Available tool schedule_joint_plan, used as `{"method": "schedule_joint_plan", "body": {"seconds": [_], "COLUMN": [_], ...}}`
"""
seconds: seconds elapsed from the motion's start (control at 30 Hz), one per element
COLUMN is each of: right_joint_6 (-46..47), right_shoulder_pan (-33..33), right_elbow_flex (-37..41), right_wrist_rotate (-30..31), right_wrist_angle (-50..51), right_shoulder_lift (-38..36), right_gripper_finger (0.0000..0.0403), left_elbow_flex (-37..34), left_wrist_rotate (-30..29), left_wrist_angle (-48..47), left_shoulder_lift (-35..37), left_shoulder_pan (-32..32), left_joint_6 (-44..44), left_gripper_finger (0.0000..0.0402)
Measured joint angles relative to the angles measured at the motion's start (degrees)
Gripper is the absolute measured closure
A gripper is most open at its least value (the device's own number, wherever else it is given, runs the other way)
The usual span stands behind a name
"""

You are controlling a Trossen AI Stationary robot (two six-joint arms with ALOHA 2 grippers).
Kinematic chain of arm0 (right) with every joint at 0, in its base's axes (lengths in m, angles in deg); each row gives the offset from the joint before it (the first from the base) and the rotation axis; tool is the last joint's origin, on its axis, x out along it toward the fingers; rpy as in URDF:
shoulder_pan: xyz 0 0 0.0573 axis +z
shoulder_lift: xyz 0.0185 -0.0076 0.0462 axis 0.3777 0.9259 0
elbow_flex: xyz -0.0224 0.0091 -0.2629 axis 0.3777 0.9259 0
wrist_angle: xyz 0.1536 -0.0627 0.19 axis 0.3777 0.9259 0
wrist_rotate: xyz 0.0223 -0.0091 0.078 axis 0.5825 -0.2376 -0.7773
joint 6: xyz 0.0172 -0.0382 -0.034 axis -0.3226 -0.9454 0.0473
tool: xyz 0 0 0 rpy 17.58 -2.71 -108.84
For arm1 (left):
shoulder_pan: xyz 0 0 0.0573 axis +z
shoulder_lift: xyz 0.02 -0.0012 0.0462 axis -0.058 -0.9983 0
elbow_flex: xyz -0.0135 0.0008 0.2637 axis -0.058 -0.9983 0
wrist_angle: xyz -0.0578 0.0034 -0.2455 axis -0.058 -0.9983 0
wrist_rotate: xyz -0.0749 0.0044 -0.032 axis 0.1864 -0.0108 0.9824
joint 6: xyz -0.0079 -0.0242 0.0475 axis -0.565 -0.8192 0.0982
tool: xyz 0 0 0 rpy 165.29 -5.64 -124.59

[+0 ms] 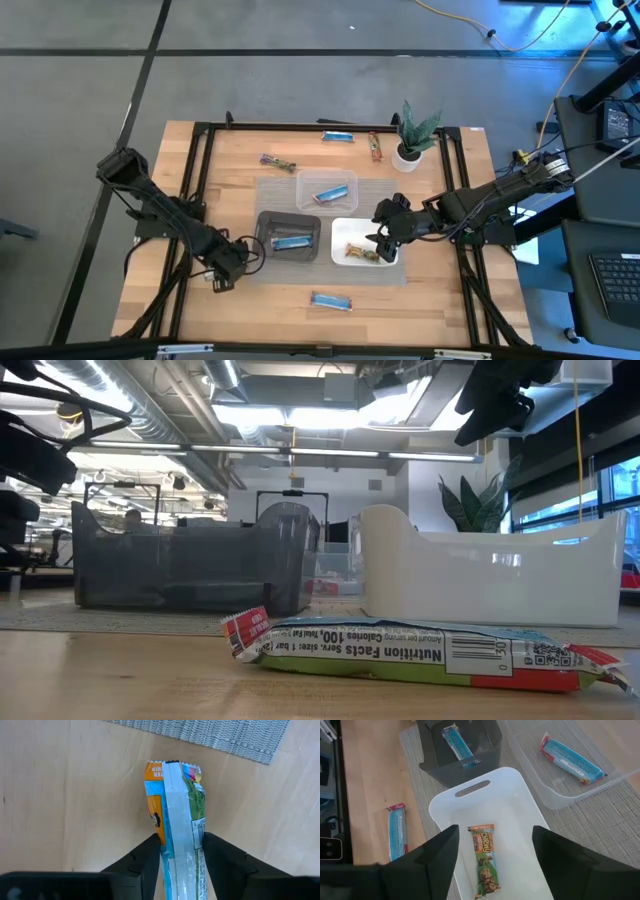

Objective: Pick and place Granola Bars by type
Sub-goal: Put the bottom yellow granola bar into the white bin

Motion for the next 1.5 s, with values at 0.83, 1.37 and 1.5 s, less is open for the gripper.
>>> {"method": "schedule_joint_plan", "body": {"seconds": [0.83,1.37,1.5], "right_joint_6": [0.0,-0.2,-0.4], "right_shoulder_pan": [0.0,0.0,0.0], "right_elbow_flex": [0.0,0.0,0.0], "right_wrist_rotate": [0.0,0.0,0.0], "right_wrist_angle": [0.1,0.1,0.1], "right_shoulder_lift": [0.0,0.0,0.0], "right_gripper_finger": [0.0148,0.0148,0.0148], "left_elbow_flex": [0.1,0.1,0.5], "left_wrist_rotate": [-1.5,1.1,3.7], "left_wrist_angle": [0.9,2.2,1.7], "left_shoulder_lift": [-1.7,-1.4,-1.4], "left_shoulder_pan": [0.0,0.0,0.0], "left_joint_6": [0.4,0.1,0.7], "left_gripper_finger": [0.0262,0.0303,0.0304]}}
